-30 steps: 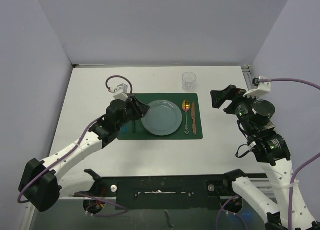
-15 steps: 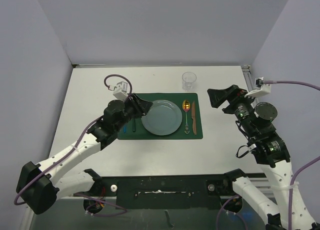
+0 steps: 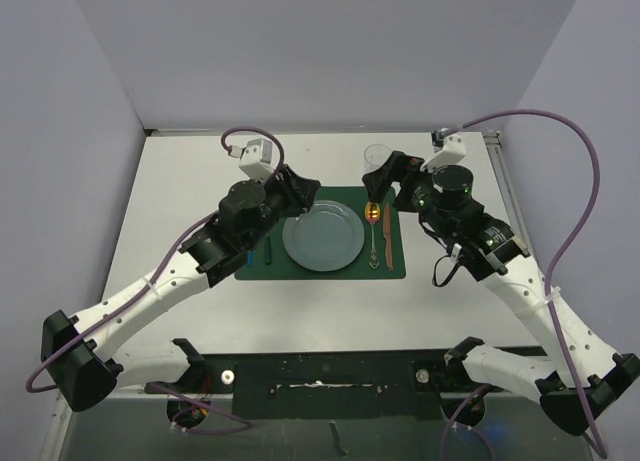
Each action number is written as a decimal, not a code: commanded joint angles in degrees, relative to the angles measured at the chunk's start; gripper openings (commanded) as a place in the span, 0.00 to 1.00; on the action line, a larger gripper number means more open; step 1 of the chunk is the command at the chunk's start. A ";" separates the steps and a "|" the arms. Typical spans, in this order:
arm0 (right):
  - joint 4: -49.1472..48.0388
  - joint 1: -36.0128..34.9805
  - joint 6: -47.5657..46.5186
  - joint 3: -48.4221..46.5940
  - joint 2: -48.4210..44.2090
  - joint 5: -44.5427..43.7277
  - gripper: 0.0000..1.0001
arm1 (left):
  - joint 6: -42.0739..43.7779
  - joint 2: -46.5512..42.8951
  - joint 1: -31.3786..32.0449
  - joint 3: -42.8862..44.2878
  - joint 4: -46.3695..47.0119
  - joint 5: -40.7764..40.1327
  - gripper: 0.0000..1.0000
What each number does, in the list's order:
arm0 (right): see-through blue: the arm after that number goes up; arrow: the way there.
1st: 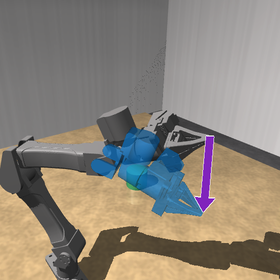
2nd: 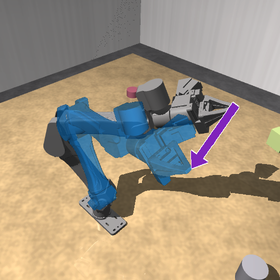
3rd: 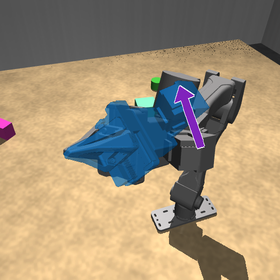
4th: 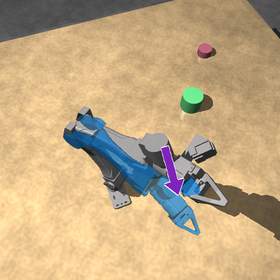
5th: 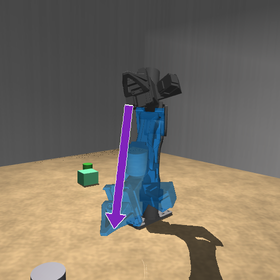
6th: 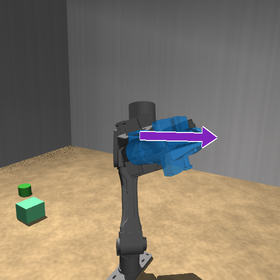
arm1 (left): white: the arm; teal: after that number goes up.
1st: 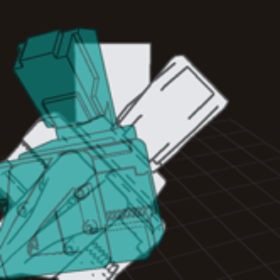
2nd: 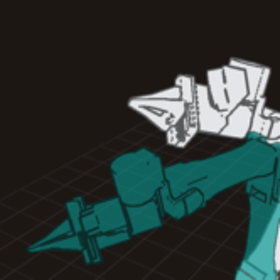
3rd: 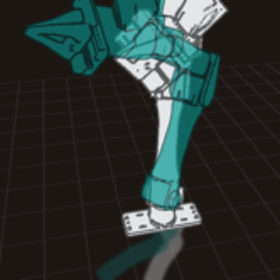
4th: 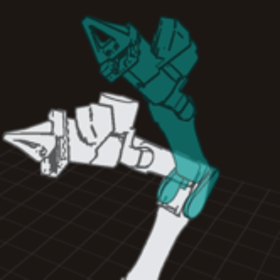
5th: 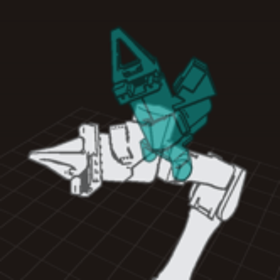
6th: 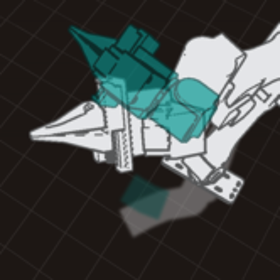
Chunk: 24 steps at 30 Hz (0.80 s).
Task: Set the dinner table for one person
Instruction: Reset both arms
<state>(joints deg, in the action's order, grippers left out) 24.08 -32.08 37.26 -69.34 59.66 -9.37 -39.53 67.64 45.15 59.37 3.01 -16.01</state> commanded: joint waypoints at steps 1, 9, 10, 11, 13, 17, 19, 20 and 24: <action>1.73 -2.95 -0.87 -1.47 -0.24 -13.63 0.97 | 3.92 1.36 3.30 4.72 -8.38 -12.65 0.36; 5.43 -2.97 0.53 -0.56 0.17 -20.13 0.98 | -4.27 5.78 4.45 11.98 -30.70 -35.56 0.35; 6.05 -2.95 0.66 -0.70 0.31 -20.69 0.98 | -5.41 6.35 4.54 13.20 -33.02 -36.86 0.34; 6.65 -2.99 0.75 -0.86 0.36 -21.23 0.98 | -6.44 7.45 4.55 14.31 -35.18 -38.10 0.34; 7.54 -2.99 0.80 -1.07 0.37 -21.92 0.98 | -8.33 10.09 4.51 16.40 -39.32 -39.95 0.33; 8.80 -3.04 1.27 -0.98 -0.71 -22.81 0.98 | -11.61 15.15 4.51 20.70 -47.74 -43.26 0.31; 8.78 -3.16 1.41 -0.54 -1.69 -23.17 0.98 | -13.22 17.25 4.59 22.99 -52.49 -44.62 0.31; 8.79 -3.18 1.42 -0.26 -2.27 -23.32 0.98 | -13.56 18.01 4.61 23.55 -53.66 -44.95 0.31; 10.36 -3.26 2.12 0.30 -3.97 -24.78 0.98 | -12.45 18.13 4.61 22.77 -52.42 -43.47 0.31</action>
<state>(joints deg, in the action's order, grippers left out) 34.41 -34.94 38.17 -69.28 58.74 -30.46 -50.70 86.65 49.65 79.79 -46.17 -57.10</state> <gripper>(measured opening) 0.977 0.308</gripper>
